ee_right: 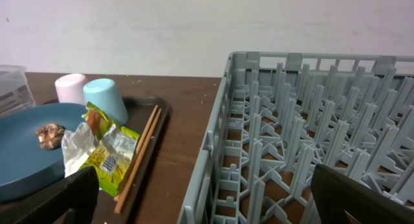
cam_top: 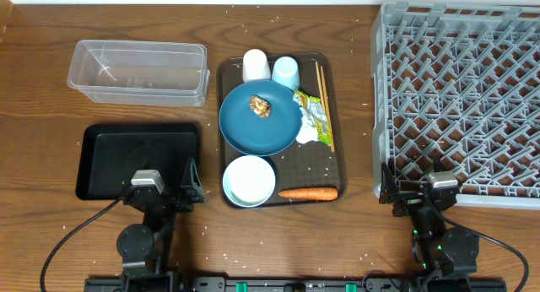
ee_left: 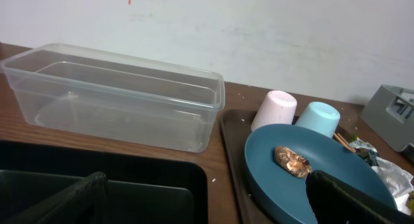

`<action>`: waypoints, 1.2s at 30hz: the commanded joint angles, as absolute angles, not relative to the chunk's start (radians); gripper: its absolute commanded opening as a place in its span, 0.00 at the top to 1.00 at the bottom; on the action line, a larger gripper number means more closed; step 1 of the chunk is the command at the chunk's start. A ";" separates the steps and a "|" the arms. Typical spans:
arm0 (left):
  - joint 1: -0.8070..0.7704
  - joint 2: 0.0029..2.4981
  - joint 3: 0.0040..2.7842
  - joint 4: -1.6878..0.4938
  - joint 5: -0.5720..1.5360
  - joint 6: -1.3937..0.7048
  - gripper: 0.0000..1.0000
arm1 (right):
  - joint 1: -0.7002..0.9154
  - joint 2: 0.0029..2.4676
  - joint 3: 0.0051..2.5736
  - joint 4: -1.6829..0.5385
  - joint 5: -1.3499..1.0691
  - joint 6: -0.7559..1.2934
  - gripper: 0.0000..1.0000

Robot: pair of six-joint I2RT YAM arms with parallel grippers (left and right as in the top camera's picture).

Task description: Sort waste into correct bins and load items into the dishwasher rack

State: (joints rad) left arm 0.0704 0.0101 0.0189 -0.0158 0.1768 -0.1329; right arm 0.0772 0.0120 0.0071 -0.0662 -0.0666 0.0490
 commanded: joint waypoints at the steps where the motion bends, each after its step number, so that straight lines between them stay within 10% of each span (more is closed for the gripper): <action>1: 0.072 0.004 0.004 -0.052 0.187 -0.124 0.02 | 0.059 0.007 0.006 -0.070 -0.060 0.063 0.01; 17: 0.072 0.004 0.005 -0.051 0.221 -0.161 0.02 | 0.059 0.007 0.006 -0.071 -0.060 0.063 0.01; 25: 0.072 0.004 0.005 -0.044 0.808 -0.615 0.02 | 0.059 0.007 0.006 -0.070 -0.060 0.063 0.01; 36: 0.072 0.005 0.105 0.007 0.998 -0.630 0.02 | 0.059 0.007 0.006 -0.071 -0.060 0.063 0.01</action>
State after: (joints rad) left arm 0.0704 0.0105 0.0357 0.0082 0.9096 -0.6048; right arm 0.0772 0.0120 0.0071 -0.0666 -0.0666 0.0490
